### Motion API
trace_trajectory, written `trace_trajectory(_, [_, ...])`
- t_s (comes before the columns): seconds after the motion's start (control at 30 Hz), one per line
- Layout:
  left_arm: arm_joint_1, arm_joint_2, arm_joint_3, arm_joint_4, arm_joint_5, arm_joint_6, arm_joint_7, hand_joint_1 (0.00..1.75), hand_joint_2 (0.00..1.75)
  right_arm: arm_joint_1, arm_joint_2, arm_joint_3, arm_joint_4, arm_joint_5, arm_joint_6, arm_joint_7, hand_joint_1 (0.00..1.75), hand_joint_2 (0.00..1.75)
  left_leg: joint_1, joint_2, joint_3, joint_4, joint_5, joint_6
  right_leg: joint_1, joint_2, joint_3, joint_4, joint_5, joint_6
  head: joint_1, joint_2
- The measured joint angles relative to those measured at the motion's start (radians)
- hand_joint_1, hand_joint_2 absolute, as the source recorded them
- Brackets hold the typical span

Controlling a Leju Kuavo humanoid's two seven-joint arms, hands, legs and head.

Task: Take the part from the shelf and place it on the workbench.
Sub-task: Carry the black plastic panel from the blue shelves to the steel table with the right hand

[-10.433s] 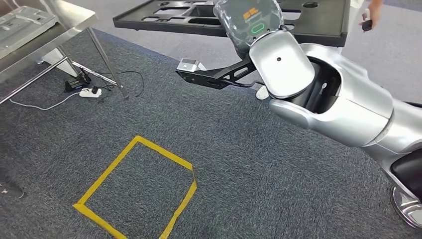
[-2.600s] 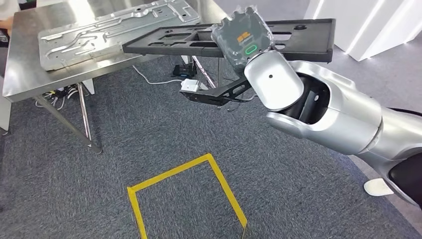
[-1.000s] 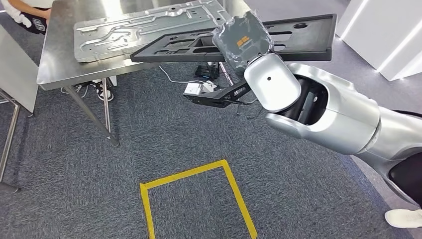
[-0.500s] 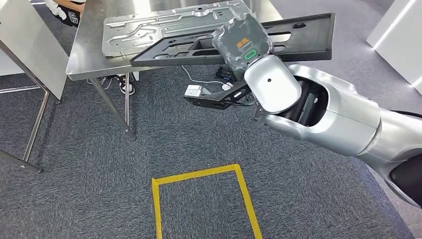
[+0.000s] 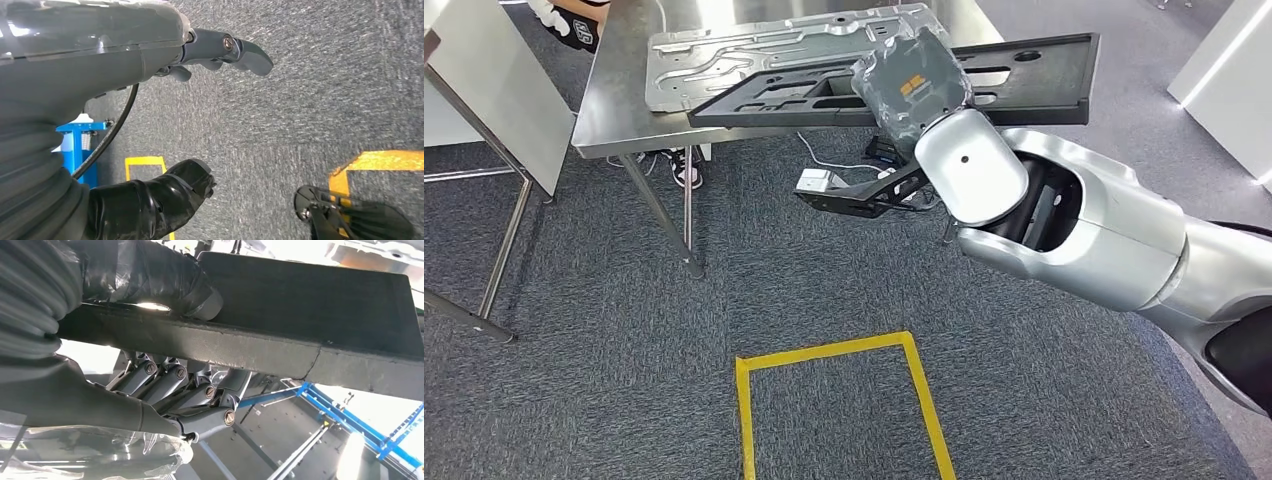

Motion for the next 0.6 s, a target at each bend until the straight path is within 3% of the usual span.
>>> trace_trajectory(0.07, [0.0, 0.0, -0.001, 0.0, 0.0, 0.0, -0.001, 0.0, 1.75, -0.002, -0.001, -0.002, 0.0, 0.0, 0.0, 0.0, 1.75, 1.75, 0.002, 0.0, 0.006, -0.008, 0.004, 0.014, 0.0, 0.001, -0.026, 0.061, -0.039, 0.005, 0.002, 0.0])
trace_trajectory(0.13, [-0.001, 0.0, -0.003, 0.0, -0.001, 0.0, -0.001, 0.0, 1.75, -0.002, -0.002, -0.002, 0.0, 0.001, 0.0, 0.001, 1.75, 1.75, -0.001, 0.0, 0.007, -0.009, 0.002, 0.023, 0.002, 0.003, -0.088, 0.189, -0.099, 0.004, 0.003, 0.0])
trace_trajectory(0.17, [-0.001, 0.0, -0.003, 0.0, -0.001, 0.0, -0.002, 0.0, 1.75, 0.0, -0.002, -0.001, 0.0, 0.002, 0.0, 0.001, 1.75, 1.75, -0.002, -0.001, 0.007, -0.008, 0.002, 0.025, 0.002, 0.004, -0.117, 0.246, -0.117, 0.004, 0.003, 0.0])
trace_trajectory(0.2, [-0.002, 0.0, -0.004, 0.0, -0.001, 0.0, -0.002, 0.0, 1.75, 0.002, -0.002, 0.0, 0.0, 0.002, 0.0, 0.0, 1.75, 1.75, -0.003, -0.003, 0.007, -0.007, 0.0, 0.027, 0.002, 0.004, -0.134, 0.273, -0.117, 0.004, 0.003, 0.0])
trace_trajectory(0.23, [-0.001, 0.0, -0.004, 0.0, 0.0, 0.0, -0.002, 0.0, 1.75, 0.003, -0.003, 0.0, 0.001, 0.002, 0.0, 0.0, 1.75, 1.75, -0.004, -0.005, 0.008, -0.004, -0.001, 0.027, 0.002, 0.004, -0.132, 0.263, -0.099, 0.002, 0.003, 0.0])
trace_trajectory(0.3, [-0.001, 0.0, -0.004, 0.0, -0.001, 0.0, -0.002, 0.0, 1.75, 0.002, -0.003, 0.0, 0.001, 0.002, 0.0, 0.0, 1.75, 1.75, -0.004, -0.011, 0.008, 0.003, -0.007, 0.024, 0.002, 0.004, -0.081, 0.148, -0.032, -0.004, 0.004, 0.0])
trace_trajectory(0.37, [-0.001, 0.0, -0.004, 0.0, -0.001, 0.0, -0.002, 0.0, 1.75, 0.0, -0.003, -0.001, 0.001, 0.002, 0.0, 0.0, 1.75, 1.75, -0.007, -0.016, 0.002, 0.016, -0.014, 0.015, 0.005, 0.007, -0.029, 0.042, 0.003, -0.009, 0.004, 0.0])
trace_trajectory(0.5, [0.0, 0.0, -0.004, 0.0, -0.001, 0.0, -0.002, 0.0, 1.75, -0.001, -0.002, -0.001, 0.001, 0.002, -0.001, 0.0, 1.75, 1.75, -0.007, -0.018, -0.004, 0.022, -0.019, -0.002, 0.008, 0.007, -0.014, 0.011, 0.006, -0.021, 0.003, 0.0])
trace_trajectory(0.53, [0.001, -0.001, -0.004, 0.0, 0.0, 0.0, -0.002, 0.0, 1.75, -0.002, -0.002, -0.001, 0.001, 0.002, -0.002, 0.001, 1.75, 1.75, -0.006, -0.016, -0.009, 0.036, -0.031, -0.008, 0.006, 0.005, -0.011, 0.006, 0.008, -0.027, 0.001, 0.0])
trace_trajectory(0.6, [0.001, -0.002, -0.005, 0.0, -0.001, -0.001, -0.002, 0.0, 1.75, -0.002, -0.002, -0.002, 0.001, 0.005, -0.004, 0.004, 1.75, 1.75, -0.002, -0.011, -0.048, 0.122, -0.081, -0.019, 0.002, 0.003, -0.006, -0.002, 0.011, -0.035, -0.002, 0.0])
